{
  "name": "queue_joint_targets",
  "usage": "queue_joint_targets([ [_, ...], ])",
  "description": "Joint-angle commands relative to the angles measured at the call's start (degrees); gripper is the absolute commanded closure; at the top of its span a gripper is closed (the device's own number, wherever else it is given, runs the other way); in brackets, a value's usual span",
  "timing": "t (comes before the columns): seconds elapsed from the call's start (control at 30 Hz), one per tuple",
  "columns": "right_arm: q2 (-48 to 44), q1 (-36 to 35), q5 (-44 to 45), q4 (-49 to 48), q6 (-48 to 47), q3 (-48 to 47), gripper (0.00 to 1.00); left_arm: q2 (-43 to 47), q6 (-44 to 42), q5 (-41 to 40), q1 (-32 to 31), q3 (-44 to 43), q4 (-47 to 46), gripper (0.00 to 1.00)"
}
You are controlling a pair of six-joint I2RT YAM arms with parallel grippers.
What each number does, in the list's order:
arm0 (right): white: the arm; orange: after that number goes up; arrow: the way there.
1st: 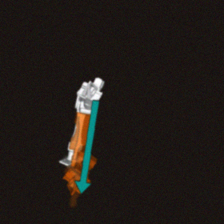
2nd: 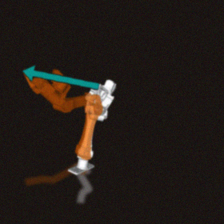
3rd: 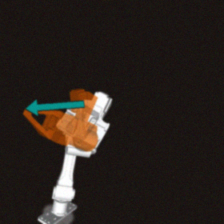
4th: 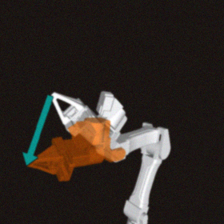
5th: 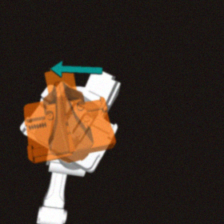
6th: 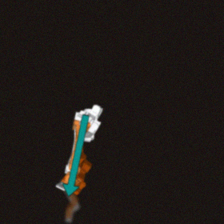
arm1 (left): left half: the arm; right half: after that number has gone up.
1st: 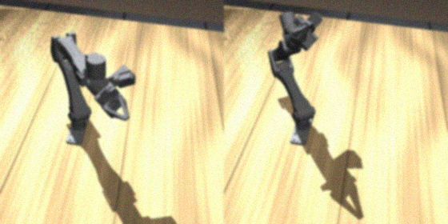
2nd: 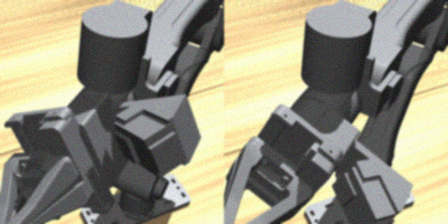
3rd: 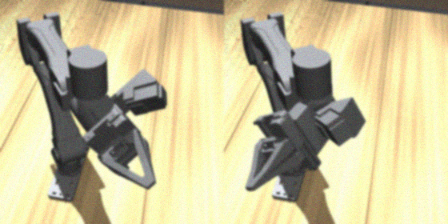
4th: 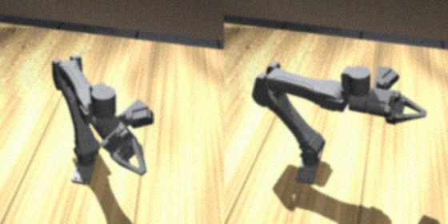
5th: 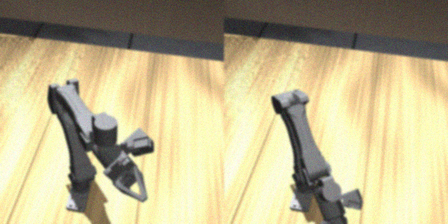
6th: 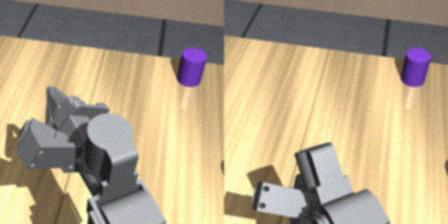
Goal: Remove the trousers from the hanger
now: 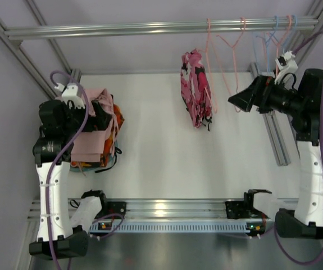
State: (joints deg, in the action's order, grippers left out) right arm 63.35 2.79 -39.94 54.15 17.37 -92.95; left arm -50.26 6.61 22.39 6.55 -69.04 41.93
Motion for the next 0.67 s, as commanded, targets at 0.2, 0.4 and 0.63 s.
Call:
queue_joint_targets([
  [0.2,-21.5,0.6,3.3,-1.1,-16.5,18.1,0.01,1.5,-12.6,9.5,0.0,-2.8,17.4,0.02],
  [0.4,-34.0,0.6,3.8,-1.2,-16.8,26.8,0.01,2.4,-13.2,6.4,0.0,-2.2,20.6,0.02],
  [0.63,-39.4,0.6,4.3,0.6,-16.8,30.5,0.01,3.6,-12.0,4.9,0.0,-2.3,20.5,0.02],
])
